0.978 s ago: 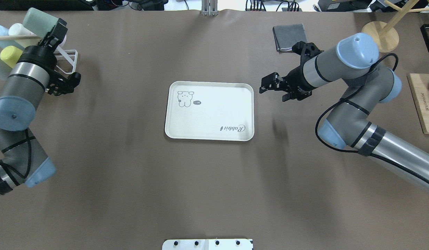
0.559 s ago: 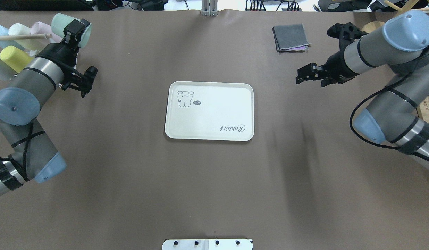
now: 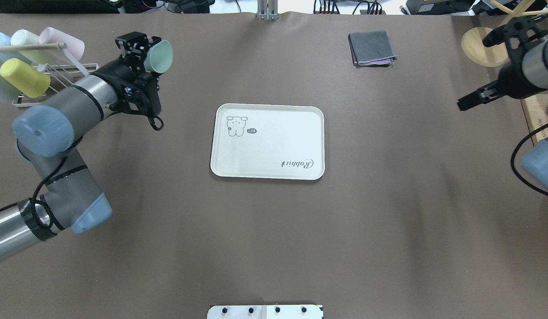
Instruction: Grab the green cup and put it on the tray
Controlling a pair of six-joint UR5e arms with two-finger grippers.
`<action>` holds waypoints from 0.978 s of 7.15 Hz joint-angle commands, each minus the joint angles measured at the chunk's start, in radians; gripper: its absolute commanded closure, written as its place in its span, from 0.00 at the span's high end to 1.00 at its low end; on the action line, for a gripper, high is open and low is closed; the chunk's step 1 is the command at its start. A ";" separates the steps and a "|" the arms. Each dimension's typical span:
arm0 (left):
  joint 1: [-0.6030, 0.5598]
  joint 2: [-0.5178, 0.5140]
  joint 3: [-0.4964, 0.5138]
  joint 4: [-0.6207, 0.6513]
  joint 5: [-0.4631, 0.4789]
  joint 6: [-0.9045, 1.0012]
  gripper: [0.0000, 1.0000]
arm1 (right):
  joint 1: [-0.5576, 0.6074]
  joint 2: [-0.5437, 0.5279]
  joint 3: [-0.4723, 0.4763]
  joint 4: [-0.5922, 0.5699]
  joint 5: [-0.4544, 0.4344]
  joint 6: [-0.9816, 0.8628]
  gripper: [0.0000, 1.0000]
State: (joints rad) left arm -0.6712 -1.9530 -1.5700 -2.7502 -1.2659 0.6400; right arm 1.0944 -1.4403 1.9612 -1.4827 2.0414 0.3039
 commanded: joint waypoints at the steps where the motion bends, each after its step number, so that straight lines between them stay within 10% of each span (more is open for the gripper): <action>1: 0.080 -0.033 0.028 -0.022 -0.007 -0.254 0.70 | 0.172 -0.034 0.047 -0.227 0.006 -0.281 1.00; 7: 0.262 -0.247 0.254 -0.129 0.140 -0.660 0.71 | 0.493 -0.169 -0.123 -0.237 0.266 -0.308 1.00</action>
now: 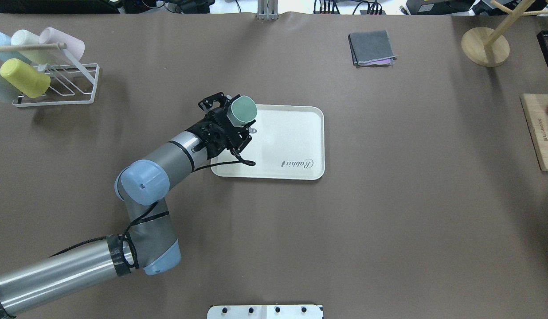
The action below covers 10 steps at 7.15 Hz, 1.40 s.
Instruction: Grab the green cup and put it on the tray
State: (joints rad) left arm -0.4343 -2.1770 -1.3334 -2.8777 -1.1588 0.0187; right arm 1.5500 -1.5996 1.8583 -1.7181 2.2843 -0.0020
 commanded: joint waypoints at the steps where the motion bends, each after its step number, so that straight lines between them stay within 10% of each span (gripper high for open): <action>1: 0.035 -0.024 0.032 -0.003 0.050 -0.134 0.71 | 0.038 -0.011 -0.025 -0.004 0.023 0.005 1.00; 5: 0.089 -0.067 0.118 -0.003 0.227 -0.475 0.71 | 0.038 0.097 -0.203 0.006 0.084 0.048 1.00; 10: 0.100 -0.113 0.178 0.006 0.266 -0.663 0.72 | 0.032 0.096 -0.183 0.012 0.077 0.114 1.00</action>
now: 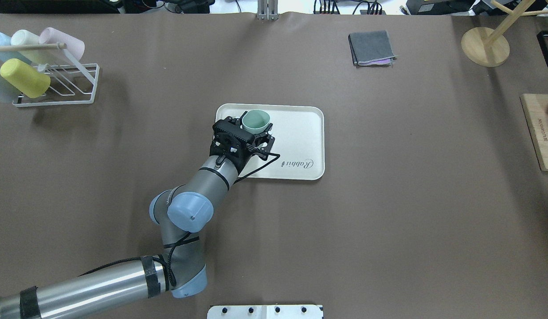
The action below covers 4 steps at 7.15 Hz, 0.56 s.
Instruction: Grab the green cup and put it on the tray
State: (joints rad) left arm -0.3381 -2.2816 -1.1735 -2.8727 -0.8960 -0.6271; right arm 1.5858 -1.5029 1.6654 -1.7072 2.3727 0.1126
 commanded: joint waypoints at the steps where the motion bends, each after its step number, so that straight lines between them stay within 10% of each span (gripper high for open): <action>1: 0.005 -0.009 0.020 0.001 0.003 -0.017 0.75 | -0.004 -0.010 0.020 0.001 -0.016 -0.001 1.00; 4: 0.007 -0.007 0.029 0.004 0.003 -0.016 0.78 | -0.004 -0.004 0.023 0.001 -0.052 -0.001 1.00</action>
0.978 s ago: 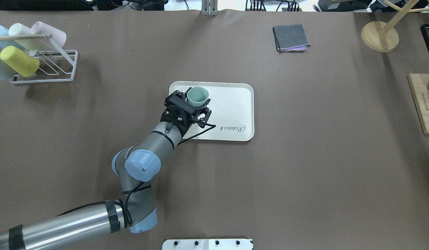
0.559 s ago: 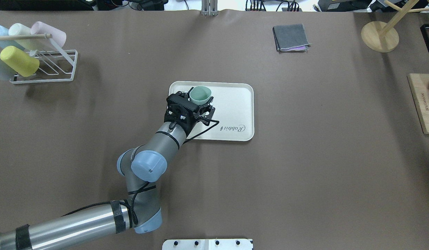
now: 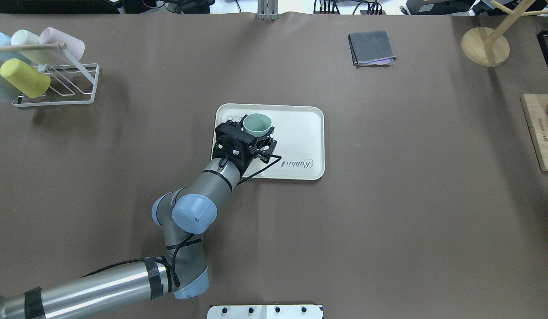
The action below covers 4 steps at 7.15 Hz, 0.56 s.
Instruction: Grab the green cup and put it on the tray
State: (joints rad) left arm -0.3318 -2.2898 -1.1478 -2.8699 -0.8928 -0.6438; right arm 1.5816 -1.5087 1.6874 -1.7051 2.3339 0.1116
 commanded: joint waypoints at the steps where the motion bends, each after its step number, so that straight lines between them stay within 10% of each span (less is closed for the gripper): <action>1: 0.000 0.003 0.003 0.001 0.000 0.001 0.78 | 0.000 0.002 0.001 -0.001 -0.013 0.002 1.00; 4: 0.002 0.003 0.008 0.001 -0.002 0.001 0.82 | 0.001 -0.004 0.009 -0.001 -0.011 0.000 1.00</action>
State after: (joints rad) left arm -0.3307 -2.2873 -1.1405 -2.8686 -0.8941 -0.6427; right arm 1.5828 -1.5109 1.6942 -1.7058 2.3224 0.1121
